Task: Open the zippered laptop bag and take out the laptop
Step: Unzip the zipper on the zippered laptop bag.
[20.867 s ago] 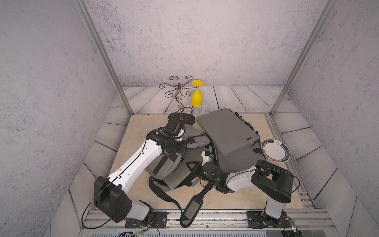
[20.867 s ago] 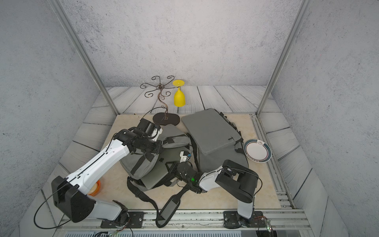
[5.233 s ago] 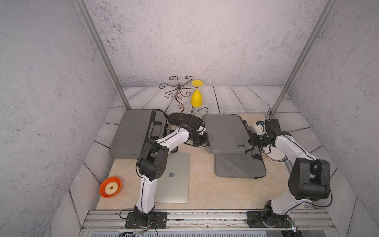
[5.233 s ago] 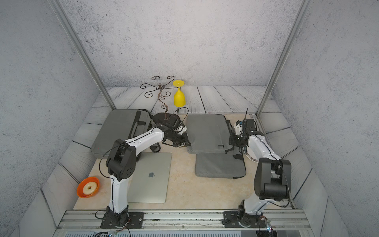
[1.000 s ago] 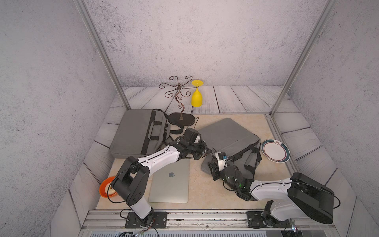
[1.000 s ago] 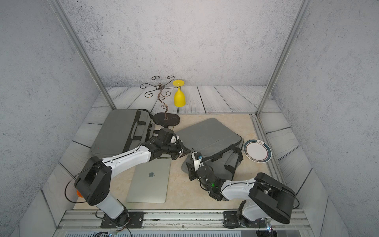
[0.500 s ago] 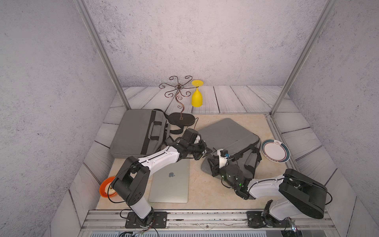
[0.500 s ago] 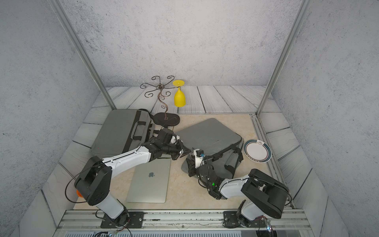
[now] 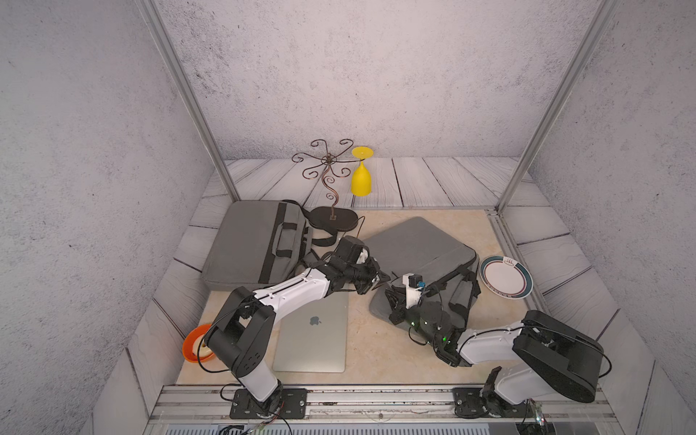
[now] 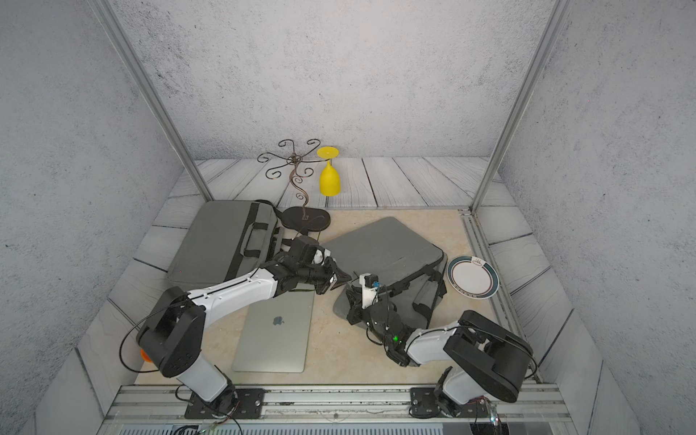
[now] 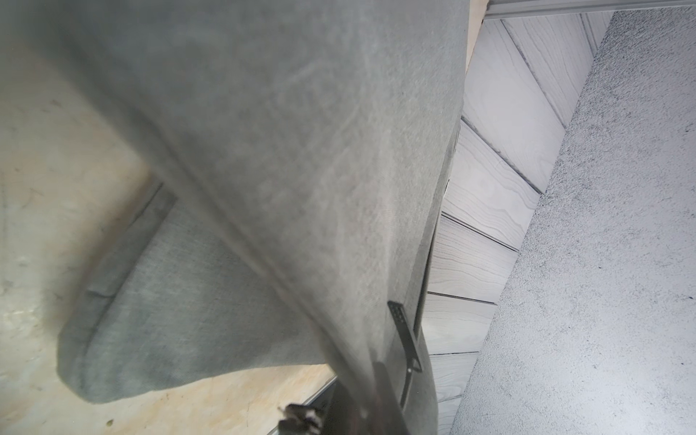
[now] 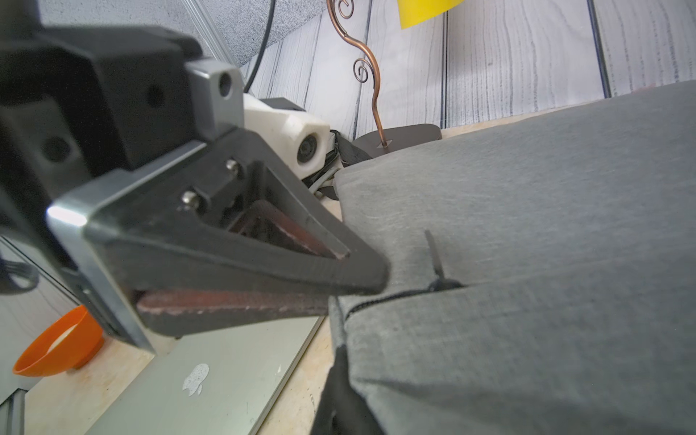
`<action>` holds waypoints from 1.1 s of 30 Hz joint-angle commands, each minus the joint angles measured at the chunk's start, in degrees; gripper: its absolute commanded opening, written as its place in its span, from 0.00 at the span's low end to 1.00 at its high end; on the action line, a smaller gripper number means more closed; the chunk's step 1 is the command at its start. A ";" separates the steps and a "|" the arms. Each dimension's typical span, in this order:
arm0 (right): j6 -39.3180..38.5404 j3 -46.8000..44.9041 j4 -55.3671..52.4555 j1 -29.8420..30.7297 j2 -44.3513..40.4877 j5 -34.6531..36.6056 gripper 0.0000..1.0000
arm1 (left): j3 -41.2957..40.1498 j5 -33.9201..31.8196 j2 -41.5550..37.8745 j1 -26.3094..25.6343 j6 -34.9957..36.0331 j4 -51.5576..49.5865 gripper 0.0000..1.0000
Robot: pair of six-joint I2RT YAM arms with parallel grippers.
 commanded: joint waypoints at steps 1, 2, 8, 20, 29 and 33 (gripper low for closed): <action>1.10 -0.77 1.87 -0.37 -3.72 -1.55 0.00 | 0.55 5.07 -0.33 -0.25 2.26 -1.77 0.00; 1.28 -0.88 1.40 -0.37 -4.21 -2.01 0.00 | 0.79 4.98 -0.24 0.01 2.62 -2.14 0.00; 2.58 -2.96 -1.07 -0.43 -8.49 -3.08 0.00 | 2.87 4.77 0.80 2.05 4.93 -3.93 0.00; 6.13 -7.53 -13.76 -0.92 -21.55 -0.55 0.00 | 6.03 5.02 2.67 6.85 10.15 -8.19 0.00; 8.58 -6.31 -29.01 -8.90 -25.92 -6.75 0.00 | 7.09 6.17 4.30 8.42 14.33 -10.40 0.00; 7.14 -5.21 -31.81 -13.37 -24.43 -11.43 0.00 | 7.48 7.12 4.83 8.51 14.86 -10.20 0.00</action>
